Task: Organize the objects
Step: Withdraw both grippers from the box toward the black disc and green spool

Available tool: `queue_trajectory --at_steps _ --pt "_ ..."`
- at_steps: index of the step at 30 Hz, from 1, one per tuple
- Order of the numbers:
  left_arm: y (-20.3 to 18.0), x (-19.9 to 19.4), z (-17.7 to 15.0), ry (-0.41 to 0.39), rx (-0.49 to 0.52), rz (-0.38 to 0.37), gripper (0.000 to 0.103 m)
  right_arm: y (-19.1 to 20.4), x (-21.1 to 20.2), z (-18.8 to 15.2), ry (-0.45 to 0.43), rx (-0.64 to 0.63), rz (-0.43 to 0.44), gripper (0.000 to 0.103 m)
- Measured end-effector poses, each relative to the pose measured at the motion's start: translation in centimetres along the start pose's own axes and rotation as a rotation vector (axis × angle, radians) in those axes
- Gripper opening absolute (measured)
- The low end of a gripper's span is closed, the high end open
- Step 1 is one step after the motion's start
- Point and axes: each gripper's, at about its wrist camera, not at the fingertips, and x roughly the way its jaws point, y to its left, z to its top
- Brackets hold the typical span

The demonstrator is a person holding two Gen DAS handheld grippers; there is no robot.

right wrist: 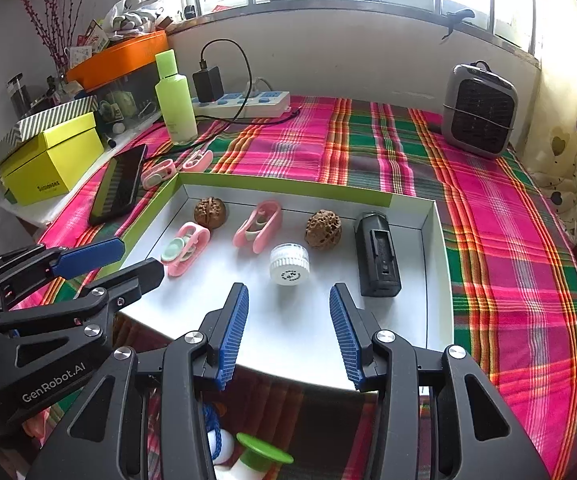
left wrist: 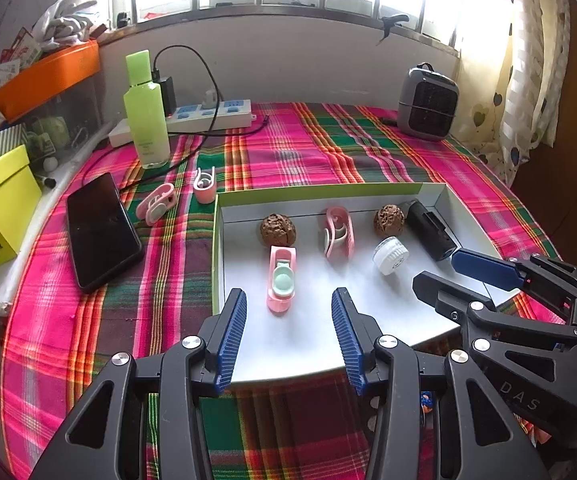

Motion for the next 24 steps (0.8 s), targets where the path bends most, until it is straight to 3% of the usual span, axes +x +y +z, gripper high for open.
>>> queue_trajectory --at_steps 24 --pt "-1.9 -3.9 -4.7 -0.017 -0.013 -0.059 0.043 -0.3 -4.9 -4.9 -0.055 0.036 -0.031 0.044"
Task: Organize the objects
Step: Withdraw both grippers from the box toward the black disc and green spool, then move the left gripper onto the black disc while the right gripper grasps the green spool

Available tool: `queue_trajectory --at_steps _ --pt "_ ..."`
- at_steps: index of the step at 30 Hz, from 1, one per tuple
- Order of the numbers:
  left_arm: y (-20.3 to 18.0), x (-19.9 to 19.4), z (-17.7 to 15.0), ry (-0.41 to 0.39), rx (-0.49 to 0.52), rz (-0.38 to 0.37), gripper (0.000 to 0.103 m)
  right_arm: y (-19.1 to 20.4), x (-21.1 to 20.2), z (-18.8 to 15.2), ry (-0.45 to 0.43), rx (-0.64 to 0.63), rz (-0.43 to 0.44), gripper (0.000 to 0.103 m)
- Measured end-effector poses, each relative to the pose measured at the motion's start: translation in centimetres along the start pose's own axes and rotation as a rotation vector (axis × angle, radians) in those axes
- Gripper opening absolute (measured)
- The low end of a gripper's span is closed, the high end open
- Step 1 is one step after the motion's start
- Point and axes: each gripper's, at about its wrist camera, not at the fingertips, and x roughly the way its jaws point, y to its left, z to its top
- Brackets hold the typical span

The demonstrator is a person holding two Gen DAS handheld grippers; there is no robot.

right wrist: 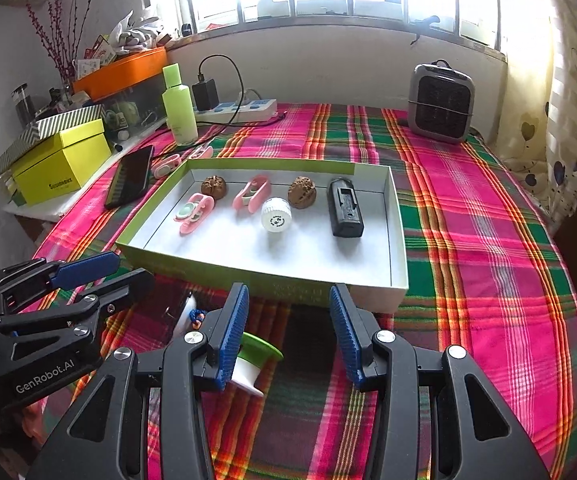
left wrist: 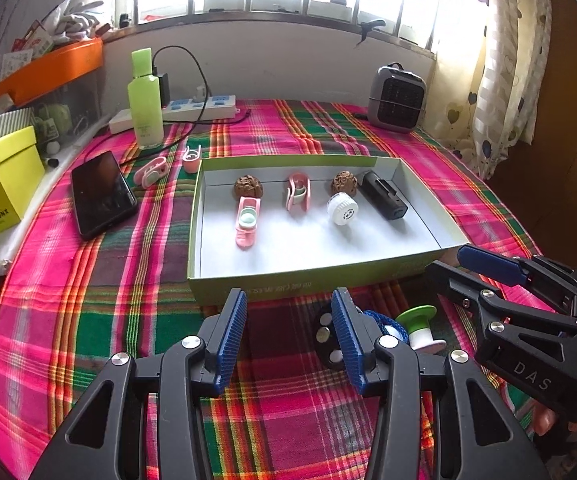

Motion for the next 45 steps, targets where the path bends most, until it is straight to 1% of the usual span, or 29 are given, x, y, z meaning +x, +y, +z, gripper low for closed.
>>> queue_trajectory --at_steps 7,13,18,23,30,39,45 --pt "-0.2 0.0 -1.2 0.014 -0.019 -0.032 0.043 -1.1 -0.8 -1.1 -0.011 0.016 -0.013 0.044" --pt "-0.6 0.1 -1.8 0.024 -0.017 -0.059 0.043 -1.7 -0.9 -2.3 0.009 0.025 -0.024 0.044" --pt "-1.1 0.4 -2.1 0.039 -0.01 -0.085 0.044 -2.0 -1.0 -2.8 0.013 0.036 -0.019 0.044" --pt "-1.8 0.8 -2.2 0.051 0.017 -0.098 0.046 -2.0 -0.8 -3.2 0.021 0.041 -0.013 0.044" --pt "-1.9 1.9 -2.2 0.077 0.017 -0.093 0.046 -2.0 -0.8 -3.3 0.023 0.044 -0.009 0.044" --pt "-0.2 2.1 -2.0 0.072 -0.047 -0.101 0.046 -2.1 -0.6 -3.3 0.028 0.049 -0.005 0.044" --pt "1.6 2.3 -2.1 0.077 -0.092 -0.071 0.046 -2.0 -0.4 -3.3 0.033 0.05 0.0 0.044"
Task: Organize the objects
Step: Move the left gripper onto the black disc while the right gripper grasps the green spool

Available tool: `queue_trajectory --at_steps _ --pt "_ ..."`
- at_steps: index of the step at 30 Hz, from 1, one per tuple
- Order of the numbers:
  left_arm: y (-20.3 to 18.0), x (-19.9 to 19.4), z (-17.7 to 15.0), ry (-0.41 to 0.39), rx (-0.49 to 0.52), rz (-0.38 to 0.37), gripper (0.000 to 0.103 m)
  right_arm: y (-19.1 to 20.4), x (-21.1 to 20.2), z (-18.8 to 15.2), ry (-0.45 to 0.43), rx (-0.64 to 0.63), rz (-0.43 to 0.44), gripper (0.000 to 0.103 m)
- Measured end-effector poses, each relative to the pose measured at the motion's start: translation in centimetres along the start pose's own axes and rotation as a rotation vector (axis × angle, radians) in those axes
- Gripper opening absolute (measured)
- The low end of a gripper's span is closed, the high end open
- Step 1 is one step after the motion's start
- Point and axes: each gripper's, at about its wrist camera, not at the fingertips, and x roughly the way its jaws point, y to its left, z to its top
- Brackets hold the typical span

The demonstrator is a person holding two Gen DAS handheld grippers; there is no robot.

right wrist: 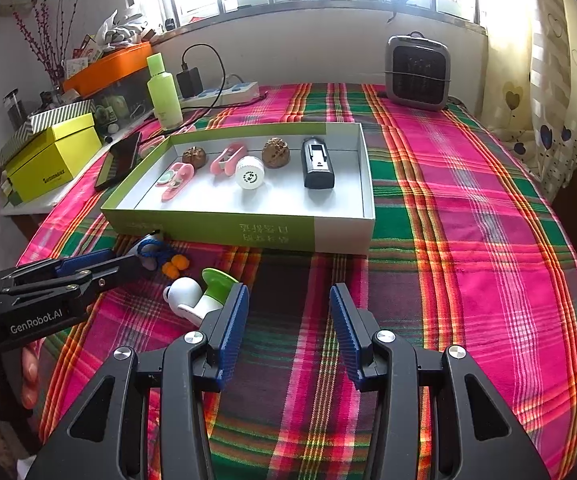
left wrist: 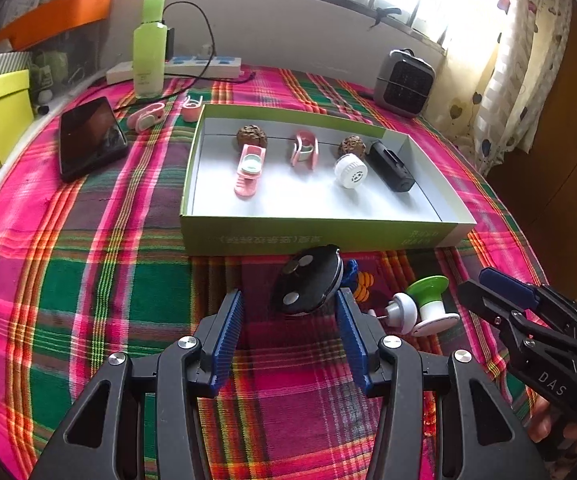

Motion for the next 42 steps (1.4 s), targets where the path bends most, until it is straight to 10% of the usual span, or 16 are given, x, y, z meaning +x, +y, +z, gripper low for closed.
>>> queue_trajectory --at_steps 30,42 --pt "0.2 0.8 1.0 -0.009 0.066 0.047 0.046 2.7 0.6 -0.2 0.015 -0.006 0.15 0.044" --pt "0.1 1.1 1.3 -0.009 0.083 0.052 0.046 2.2 1.0 -0.3 0.03 -0.026 0.075 0.044"
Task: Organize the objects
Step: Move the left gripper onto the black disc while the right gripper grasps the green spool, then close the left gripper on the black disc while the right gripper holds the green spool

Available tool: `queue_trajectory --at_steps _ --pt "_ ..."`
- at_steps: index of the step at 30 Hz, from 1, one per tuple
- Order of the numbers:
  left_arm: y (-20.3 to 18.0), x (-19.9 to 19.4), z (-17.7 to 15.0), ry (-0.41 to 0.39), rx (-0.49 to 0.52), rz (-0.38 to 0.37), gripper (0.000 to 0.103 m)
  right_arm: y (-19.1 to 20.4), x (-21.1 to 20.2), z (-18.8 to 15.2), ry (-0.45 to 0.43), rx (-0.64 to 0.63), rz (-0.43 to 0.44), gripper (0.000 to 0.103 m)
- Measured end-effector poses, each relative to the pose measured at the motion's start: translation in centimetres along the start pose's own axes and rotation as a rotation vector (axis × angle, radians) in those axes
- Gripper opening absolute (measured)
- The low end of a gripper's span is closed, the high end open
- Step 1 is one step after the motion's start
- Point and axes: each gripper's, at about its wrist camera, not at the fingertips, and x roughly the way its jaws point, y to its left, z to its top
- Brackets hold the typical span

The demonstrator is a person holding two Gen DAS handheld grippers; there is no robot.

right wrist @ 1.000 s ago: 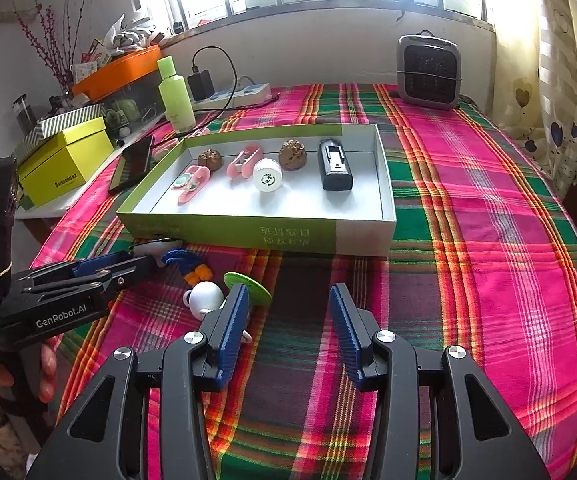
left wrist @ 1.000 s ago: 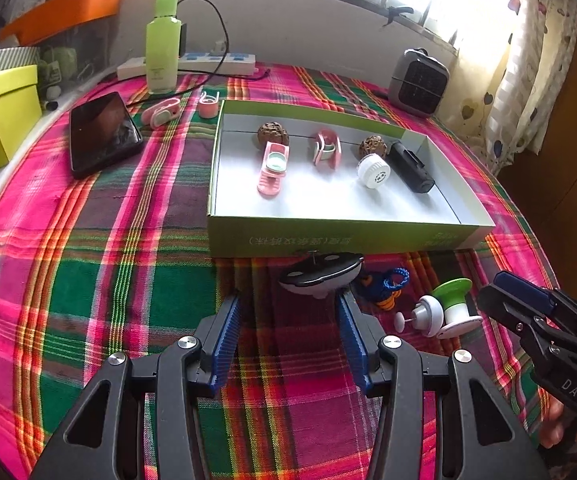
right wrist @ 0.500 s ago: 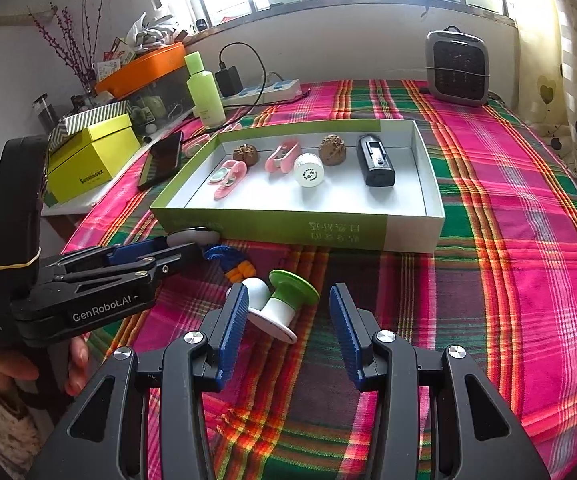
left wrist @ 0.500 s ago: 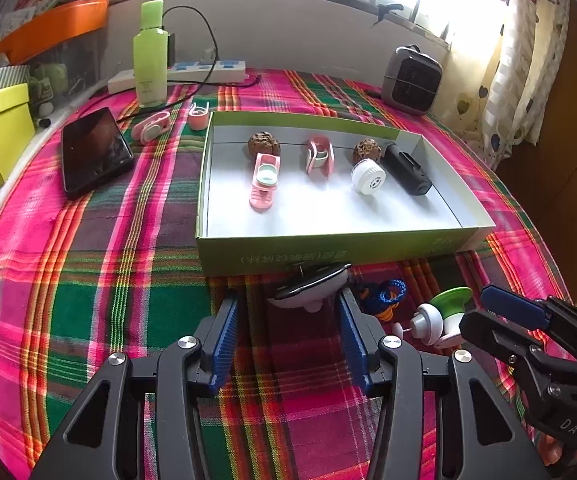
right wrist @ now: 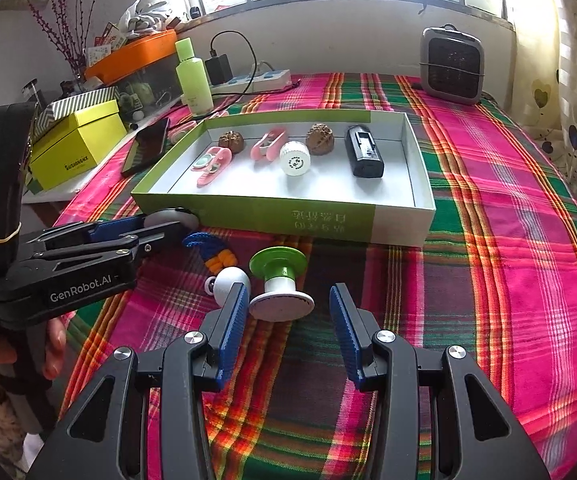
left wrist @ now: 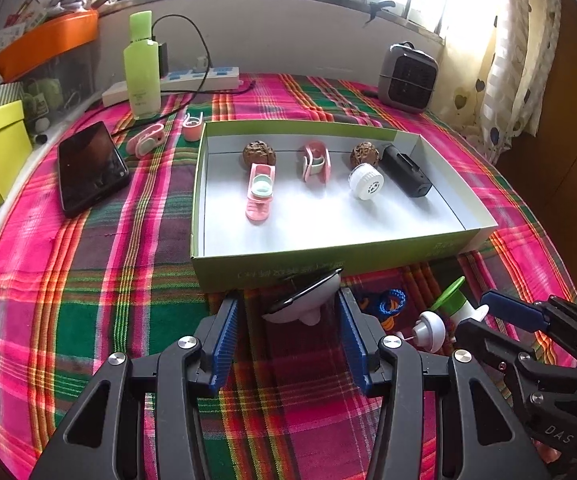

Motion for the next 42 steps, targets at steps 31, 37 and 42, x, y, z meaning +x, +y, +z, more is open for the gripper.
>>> queue_trajectory --at_steps 31,37,42 --pt "-0.1 1.2 0.6 0.022 -0.004 -0.032 0.046 -0.3 2.4 1.2 0.052 -0.065 -0.033 0.044" --pt "0.0 1.1 0.5 0.018 -0.007 -0.027 0.036 -0.4 2.2 1.2 0.043 -0.063 -0.031 0.036" --pt "0.0 1.1 0.4 0.017 -0.008 -0.026 0.034 -0.3 2.2 1.2 0.042 -0.065 -0.026 0.036"
